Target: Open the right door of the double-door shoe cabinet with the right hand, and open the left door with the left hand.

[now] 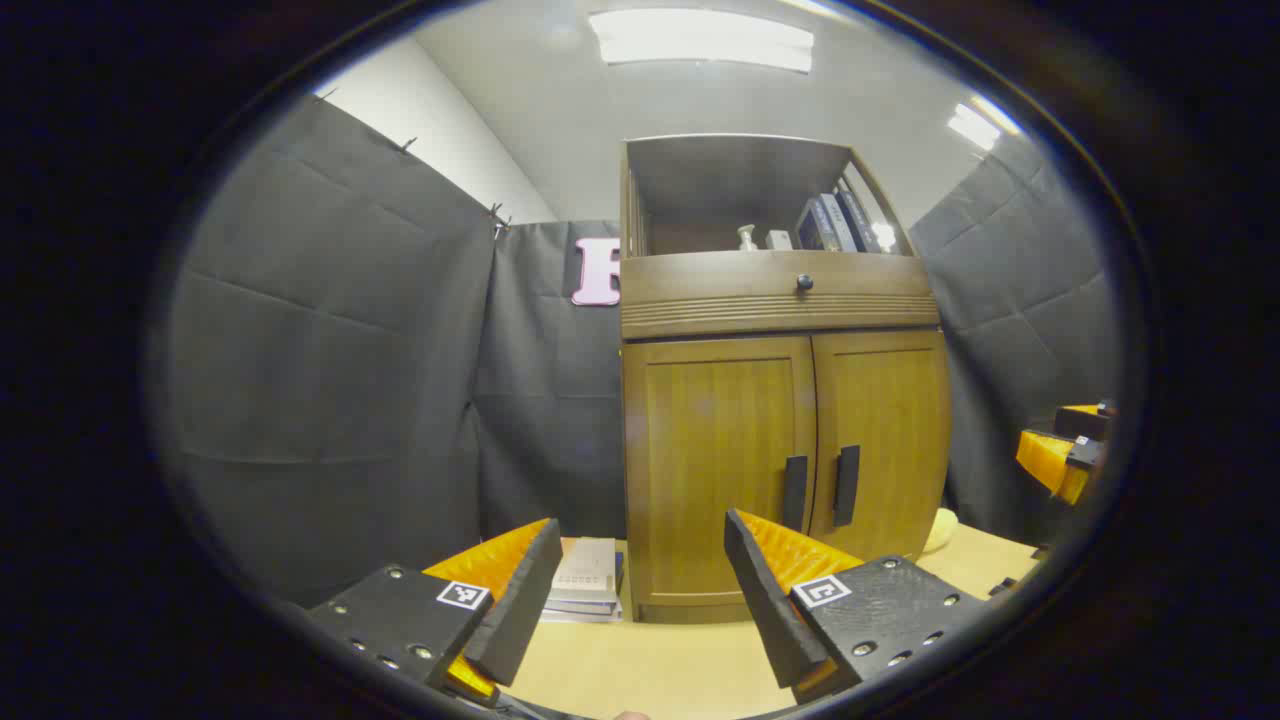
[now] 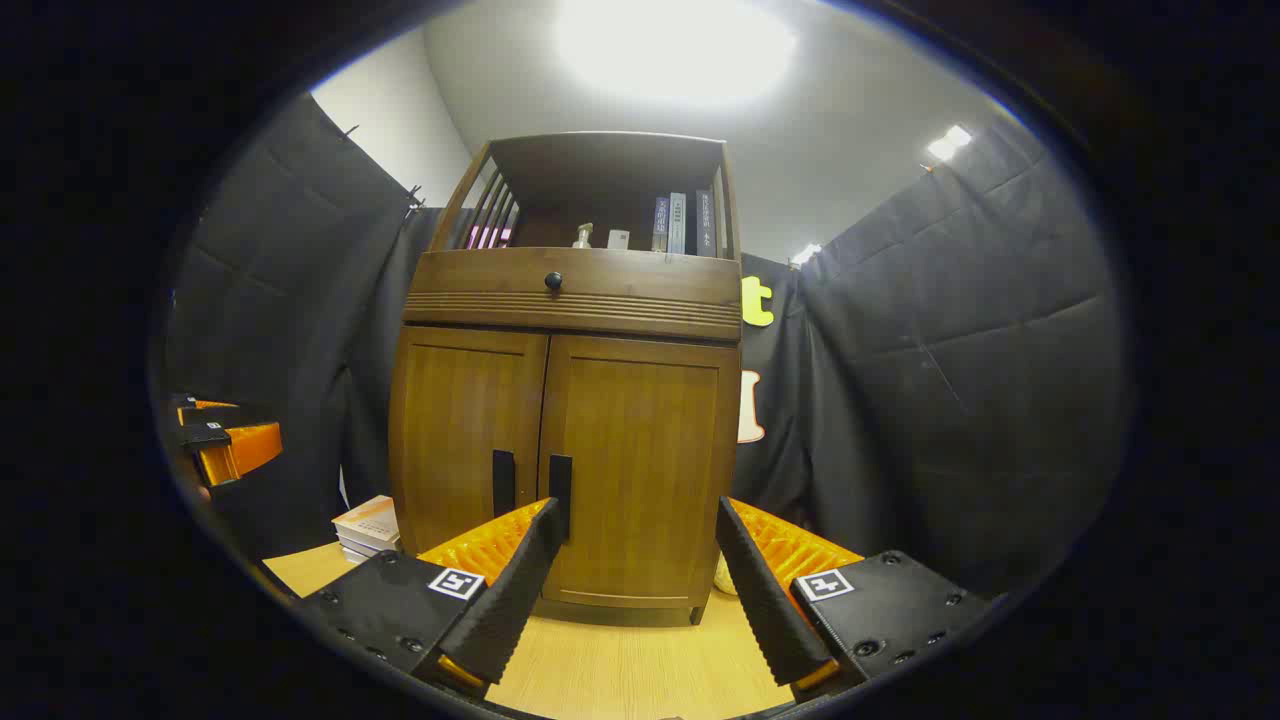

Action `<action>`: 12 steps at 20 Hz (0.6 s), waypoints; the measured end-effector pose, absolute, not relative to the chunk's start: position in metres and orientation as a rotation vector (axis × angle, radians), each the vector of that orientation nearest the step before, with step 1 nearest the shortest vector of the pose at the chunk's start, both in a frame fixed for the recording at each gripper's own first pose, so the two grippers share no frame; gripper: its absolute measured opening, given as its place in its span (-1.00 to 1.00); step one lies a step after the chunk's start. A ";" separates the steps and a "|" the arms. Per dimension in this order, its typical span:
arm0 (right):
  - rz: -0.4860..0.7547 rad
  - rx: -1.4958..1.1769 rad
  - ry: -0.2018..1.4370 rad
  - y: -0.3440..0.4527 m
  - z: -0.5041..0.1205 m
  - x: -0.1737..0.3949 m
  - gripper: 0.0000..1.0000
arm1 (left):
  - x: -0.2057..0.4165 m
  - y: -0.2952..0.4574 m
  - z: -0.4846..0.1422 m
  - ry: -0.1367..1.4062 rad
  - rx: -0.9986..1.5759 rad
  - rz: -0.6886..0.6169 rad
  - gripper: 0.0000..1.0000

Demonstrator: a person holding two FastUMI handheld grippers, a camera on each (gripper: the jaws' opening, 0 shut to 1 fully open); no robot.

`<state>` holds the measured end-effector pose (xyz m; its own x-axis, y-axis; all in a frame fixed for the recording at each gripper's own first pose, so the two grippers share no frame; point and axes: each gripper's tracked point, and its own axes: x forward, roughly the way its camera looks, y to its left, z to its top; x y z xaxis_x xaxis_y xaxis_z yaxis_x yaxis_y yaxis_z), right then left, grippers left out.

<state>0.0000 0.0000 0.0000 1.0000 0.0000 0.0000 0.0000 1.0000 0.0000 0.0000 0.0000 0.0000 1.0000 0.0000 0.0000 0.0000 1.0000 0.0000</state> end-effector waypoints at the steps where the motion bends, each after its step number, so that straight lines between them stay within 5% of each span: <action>1: -0.002 0.000 0.001 -0.001 0.000 0.002 0.95 | 0.001 0.001 0.000 0.000 -0.002 0.002 0.90; 12: -0.028 0.038 -0.002 -0.012 -0.003 0.014 0.95 | 0.006 -0.002 0.009 -0.023 0.016 0.007 0.89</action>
<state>0.0142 -0.0120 -0.0033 0.9996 -0.0282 0.0011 0.0281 0.9989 0.0376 0.0055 -0.0025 0.0085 0.9997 0.0068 0.0229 -0.0071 0.9998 0.0158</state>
